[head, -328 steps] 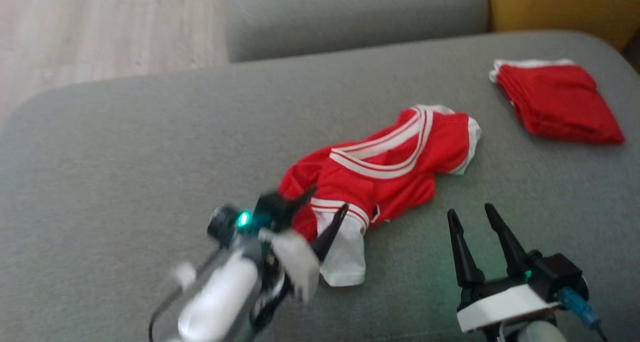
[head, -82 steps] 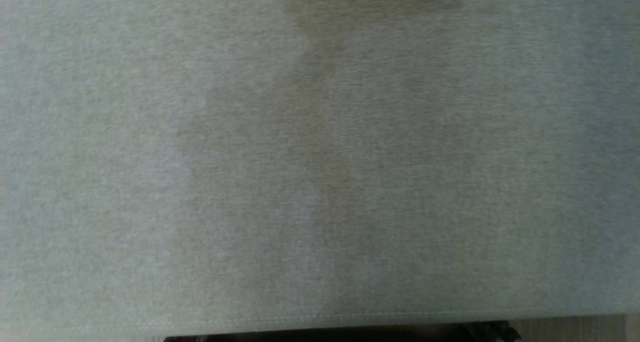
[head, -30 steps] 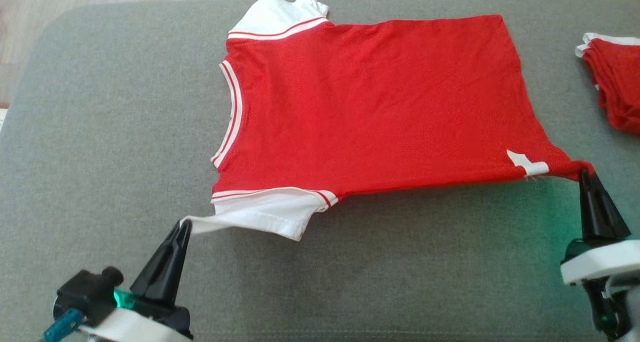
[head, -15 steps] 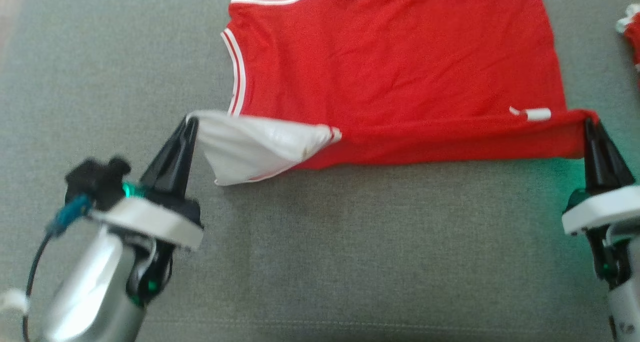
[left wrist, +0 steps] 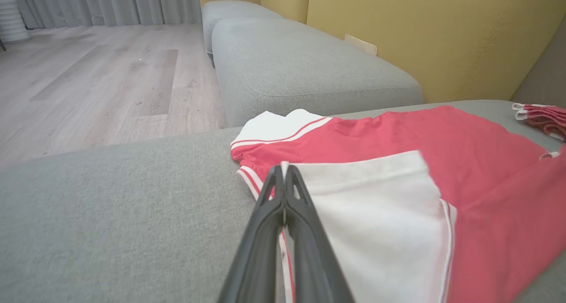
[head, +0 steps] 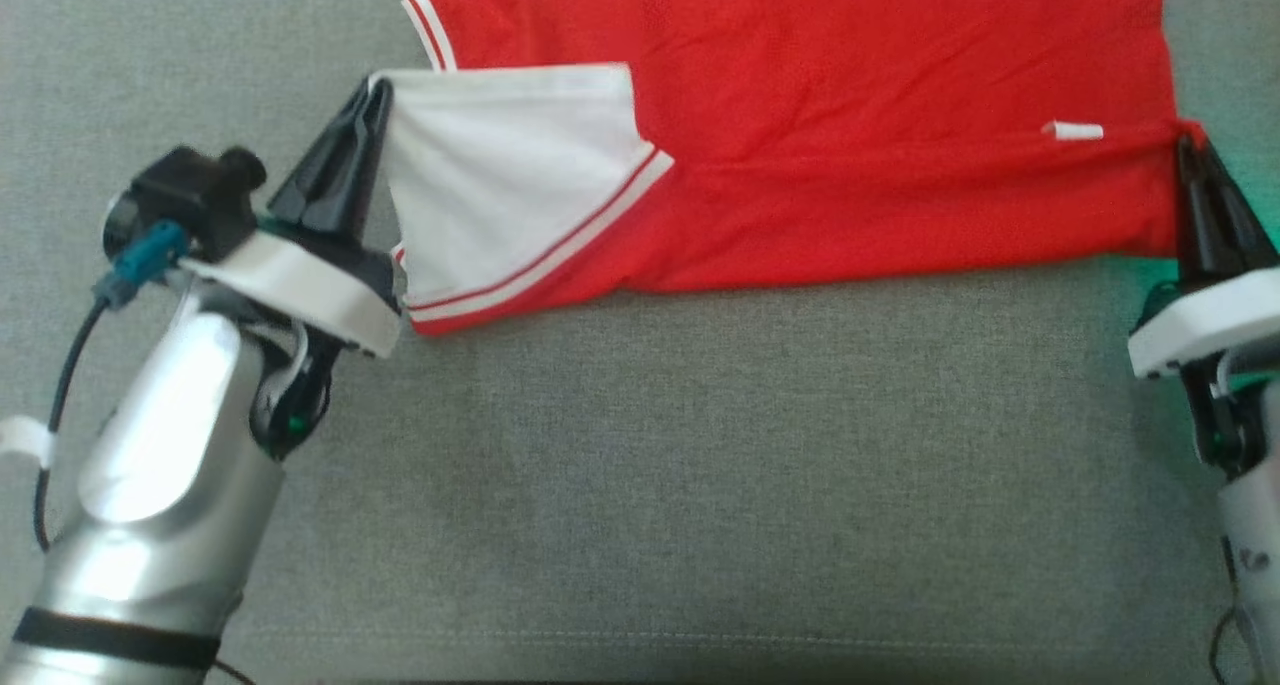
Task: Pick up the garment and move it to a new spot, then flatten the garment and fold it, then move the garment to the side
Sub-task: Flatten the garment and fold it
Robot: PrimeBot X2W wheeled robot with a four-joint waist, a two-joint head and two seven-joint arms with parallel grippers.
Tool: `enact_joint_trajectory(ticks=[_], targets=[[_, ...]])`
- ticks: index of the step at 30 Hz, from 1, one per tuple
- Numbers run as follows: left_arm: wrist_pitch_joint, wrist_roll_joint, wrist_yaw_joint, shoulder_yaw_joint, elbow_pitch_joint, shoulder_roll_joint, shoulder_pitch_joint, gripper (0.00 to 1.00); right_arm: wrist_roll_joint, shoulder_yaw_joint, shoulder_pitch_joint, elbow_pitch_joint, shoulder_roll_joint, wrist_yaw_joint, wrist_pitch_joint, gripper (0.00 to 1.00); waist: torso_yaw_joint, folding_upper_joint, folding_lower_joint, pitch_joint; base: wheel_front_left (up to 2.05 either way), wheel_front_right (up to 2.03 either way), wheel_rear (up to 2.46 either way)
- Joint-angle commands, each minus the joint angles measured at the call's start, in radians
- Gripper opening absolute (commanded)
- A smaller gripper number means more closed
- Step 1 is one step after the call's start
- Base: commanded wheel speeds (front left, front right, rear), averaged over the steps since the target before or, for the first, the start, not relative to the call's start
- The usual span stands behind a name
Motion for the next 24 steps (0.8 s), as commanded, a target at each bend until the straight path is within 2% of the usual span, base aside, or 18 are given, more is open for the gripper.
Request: enact_joint_trajectory(ticks=[1, 18, 19, 20, 21, 22, 24], targets=[[-0.005, 0.013, -0.005, 0.044, -0.014, 0.026, -0.049, 0.00, -0.011, 0.022, -0.024, -0.015, -0.020, -0.002, -0.015, 0.00, -0.003, 0.0000, 0.0000, 0.010, 0.00, 0.00, 0.00], [-0.005, 0.095, -0.006, 0.101, 0.008, -0.006, -0.092, 0.00, -0.043, 0.063, -0.135, 0.132, -0.001, -0.002, -0.077, 0.00, -0.017, 0.0000, 0.0000, 0.024, 0.00, 0.00, 0.00], [-0.005, 0.092, -0.006, 0.103, 0.021, -0.011, -0.091, 0.00, -0.044, 0.066, -0.140, 0.141, 0.001, -0.002, -0.079, 0.20, -0.018, 0.0000, 0.0000, 0.023, 0.00, 0.00, 0.00], [-0.005, 0.085, -0.006, 0.104, 0.037, -0.016, -0.091, 0.01, -0.044, 0.068, -0.145, 0.150, 0.003, -0.002, -0.083, 0.87, -0.020, 0.0000, 0.0000, 0.022, 0.00, 0.00, 0.00], [-0.005, 0.081, -0.006, 0.104, 0.053, -0.018, -0.091, 0.39, -0.045, 0.069, -0.149, 0.158, 0.005, -0.002, -0.088, 1.00, -0.021, 0.0000, 0.0000, 0.019, 0.00, 0.00, 0.00], [-0.005, 0.078, -0.006, 0.113, 0.070, -0.021, -0.091, 1.00, -0.047, 0.069, -0.153, 0.164, 0.008, -0.002, -0.096, 1.00, -0.023, 0.0000, 0.0000, 0.016, 0.00, 0.00, 0.00], [-0.005, 0.080, -0.006, 0.133, 0.075, -0.028, -0.089, 1.00, -0.054, 0.071, -0.154, 0.170, 0.012, -0.002, -0.110, 1.00, -0.026, 0.0000, 0.0000, 0.003, 0.00, 0.00, 0.00]])
